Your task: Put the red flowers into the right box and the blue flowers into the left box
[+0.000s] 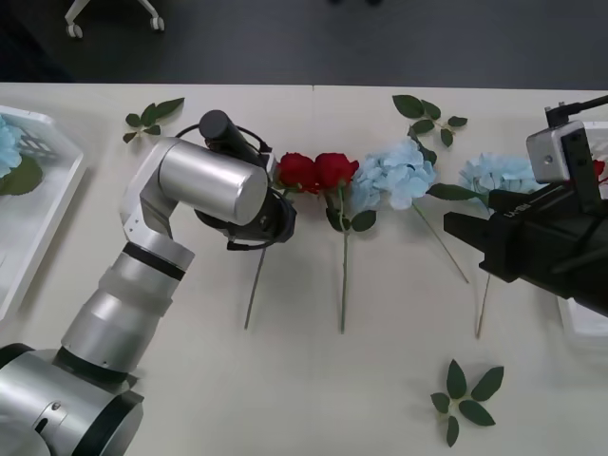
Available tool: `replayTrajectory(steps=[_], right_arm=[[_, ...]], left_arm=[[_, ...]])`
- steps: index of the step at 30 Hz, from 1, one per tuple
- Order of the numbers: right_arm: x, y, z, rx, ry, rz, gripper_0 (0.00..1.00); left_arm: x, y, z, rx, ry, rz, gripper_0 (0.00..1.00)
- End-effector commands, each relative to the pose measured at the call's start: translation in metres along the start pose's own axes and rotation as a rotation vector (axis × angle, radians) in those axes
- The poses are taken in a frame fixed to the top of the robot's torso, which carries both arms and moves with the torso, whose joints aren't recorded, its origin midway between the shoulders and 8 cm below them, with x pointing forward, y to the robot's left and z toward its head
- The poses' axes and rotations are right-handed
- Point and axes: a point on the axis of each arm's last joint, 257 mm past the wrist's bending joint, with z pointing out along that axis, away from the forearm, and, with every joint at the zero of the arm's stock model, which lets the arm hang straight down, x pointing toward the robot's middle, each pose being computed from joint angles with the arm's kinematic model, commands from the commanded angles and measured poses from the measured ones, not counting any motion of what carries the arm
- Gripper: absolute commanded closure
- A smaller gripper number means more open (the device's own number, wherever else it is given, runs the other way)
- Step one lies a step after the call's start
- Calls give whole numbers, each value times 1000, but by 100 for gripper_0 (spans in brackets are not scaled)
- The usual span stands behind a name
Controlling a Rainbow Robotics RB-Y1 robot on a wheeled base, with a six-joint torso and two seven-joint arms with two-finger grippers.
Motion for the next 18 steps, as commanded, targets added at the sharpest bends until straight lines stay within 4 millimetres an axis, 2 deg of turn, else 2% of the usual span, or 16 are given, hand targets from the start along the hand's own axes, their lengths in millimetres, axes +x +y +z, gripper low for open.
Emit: replayTrajectory(steps=[1, 8, 11, 18], right_arm=[[1, 10, -5, -21, -4, -22, 32], [1, 23, -1, -49, -44, -53, 32], [-6, 34, 1, -77, -86, -64, 32], [-20, 43, 0, -106, -141, -63, 32]], left_arm=[[-27, 0, -39, 84, -115, -44, 100], [-30, -14, -85, 247, -236, 142, 100], [-29, -19, -112, 347, -316, 251, 100], [-28, -39, -170, 606, -519, 446, 100]])
